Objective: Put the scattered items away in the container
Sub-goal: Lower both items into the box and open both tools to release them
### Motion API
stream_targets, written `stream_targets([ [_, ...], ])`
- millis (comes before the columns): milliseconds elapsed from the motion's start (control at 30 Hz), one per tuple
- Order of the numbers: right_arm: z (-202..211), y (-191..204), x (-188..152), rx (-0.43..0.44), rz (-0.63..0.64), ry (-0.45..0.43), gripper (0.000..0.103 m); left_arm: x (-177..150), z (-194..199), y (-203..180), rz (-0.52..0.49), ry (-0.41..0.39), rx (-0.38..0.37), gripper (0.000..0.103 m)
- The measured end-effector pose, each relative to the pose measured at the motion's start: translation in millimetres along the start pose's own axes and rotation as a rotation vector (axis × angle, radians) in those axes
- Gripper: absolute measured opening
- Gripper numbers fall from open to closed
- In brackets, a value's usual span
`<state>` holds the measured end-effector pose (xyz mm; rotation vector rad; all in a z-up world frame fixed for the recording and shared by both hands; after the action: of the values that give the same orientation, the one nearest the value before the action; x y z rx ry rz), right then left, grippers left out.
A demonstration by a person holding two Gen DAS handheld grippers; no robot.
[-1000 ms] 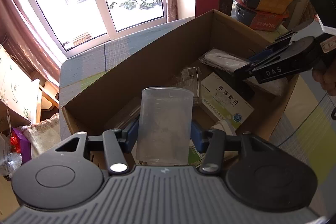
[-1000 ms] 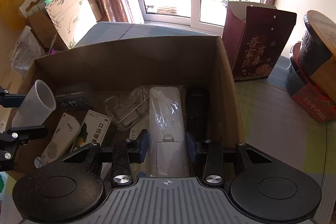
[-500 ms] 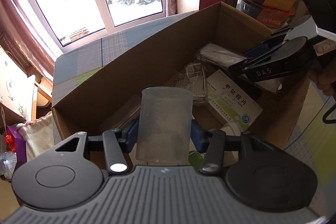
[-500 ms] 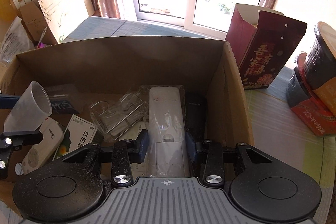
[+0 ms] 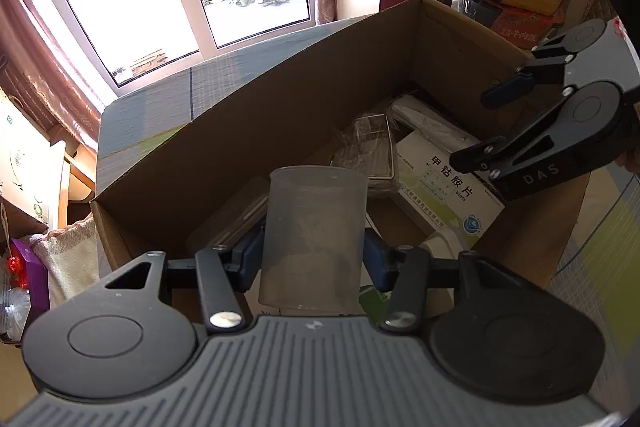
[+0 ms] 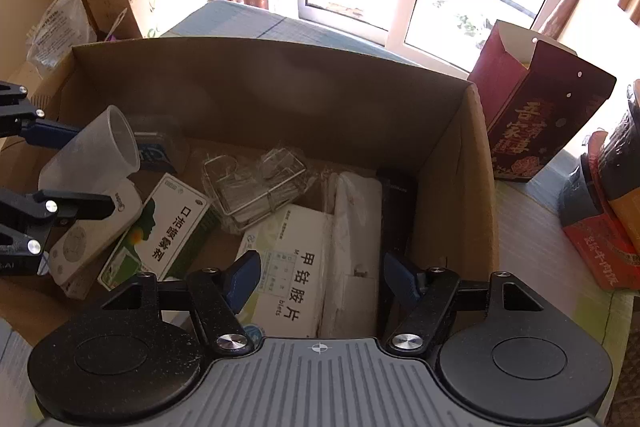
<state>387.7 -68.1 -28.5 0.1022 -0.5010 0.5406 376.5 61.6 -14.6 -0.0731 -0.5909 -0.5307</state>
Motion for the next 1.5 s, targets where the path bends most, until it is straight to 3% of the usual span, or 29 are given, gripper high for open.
stream_targets([
  [700,3.4,-0.9,-9.3,0.001,0.058,0.041,0.075,14.0,-22.6,-28.9,-0.026,0.012,-0.051,0.048],
  [767,3.7,0.0,-10.0,-0.001,0.071,0.046,0.098,14.4,-25.7,-30.7,-0.029,0.018,-0.043,0.059],
  [800,4.8,0.9,-11.1,0.007,0.076,0.035,0.1,14.3,-26.4,-31.2,-0.03,0.018,-0.036,0.07],
  [833,6.1,2.0,-12.1,0.024,0.08,0.029,0.1,14.1,-26.7,-31.5,-0.031,0.017,-0.033,0.076],
  [1000,2.4,2.4,-16.1,0.023,0.088,0.043,0.1,13.0,-26.9,-30.3,-0.021,0.025,-0.018,0.082],
  [1500,0.9,6.9,-20.0,-0.002,0.073,0.069,0.1,4.1,-14.1,-26.2,0.018,0.04,0.023,0.086],
])
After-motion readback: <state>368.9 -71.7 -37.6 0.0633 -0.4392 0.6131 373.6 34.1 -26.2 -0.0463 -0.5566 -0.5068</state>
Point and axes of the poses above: each gripper's, at about its wrist camera, not at the fingertips, and z roughly against the way its jaws point, y to its left, x to its top, the point moved 1 cm from there along -z, roughly the way its jaws point, and after that the axes turned 2 degrees about -y, right-handed, at the moved point
